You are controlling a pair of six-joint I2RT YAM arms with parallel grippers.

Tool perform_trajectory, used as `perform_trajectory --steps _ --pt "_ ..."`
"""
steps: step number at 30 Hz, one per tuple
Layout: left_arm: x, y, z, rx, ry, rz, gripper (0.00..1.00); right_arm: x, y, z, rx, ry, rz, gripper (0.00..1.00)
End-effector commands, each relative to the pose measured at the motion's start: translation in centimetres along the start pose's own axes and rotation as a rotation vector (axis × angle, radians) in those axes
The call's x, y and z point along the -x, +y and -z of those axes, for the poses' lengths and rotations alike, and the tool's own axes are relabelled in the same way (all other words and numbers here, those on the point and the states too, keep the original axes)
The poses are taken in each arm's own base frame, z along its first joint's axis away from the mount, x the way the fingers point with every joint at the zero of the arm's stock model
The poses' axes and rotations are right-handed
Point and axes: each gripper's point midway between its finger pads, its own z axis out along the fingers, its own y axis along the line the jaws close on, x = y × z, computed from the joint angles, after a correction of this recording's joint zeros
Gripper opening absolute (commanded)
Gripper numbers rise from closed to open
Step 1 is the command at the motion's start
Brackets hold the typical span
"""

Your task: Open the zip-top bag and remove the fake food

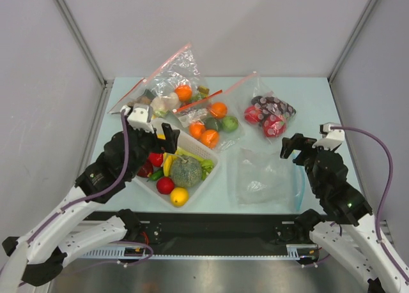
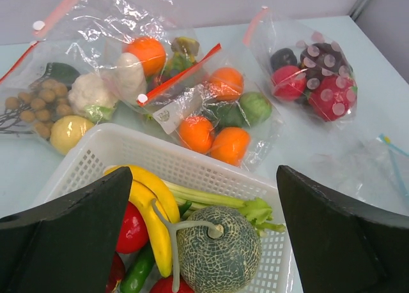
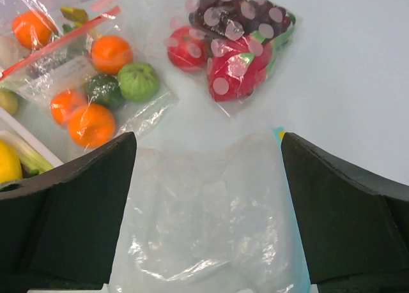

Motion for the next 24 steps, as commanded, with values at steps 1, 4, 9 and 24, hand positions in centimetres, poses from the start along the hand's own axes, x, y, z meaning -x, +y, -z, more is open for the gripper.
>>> perform_trajectory --steps 1,4,9,24 --pt "1.0 1.4 0.7 0.070 -0.025 0.029 1.00 2.7 -0.7 0.7 -0.041 -0.067 -0.008 1.00" --pt "0.6 2.1 0.8 0.108 -0.005 0.024 1.00 2.7 -0.4 0.4 -0.035 -0.062 -0.007 1.00" --pt "0.3 2.3 0.8 0.122 0.012 0.024 1.00 2.8 0.1 0.2 -0.017 -0.057 -0.005 1.00" --pt "-0.7 2.3 0.8 0.121 0.060 0.009 1.00 2.7 0.7 -0.4 -0.007 -0.039 0.016 1.00"
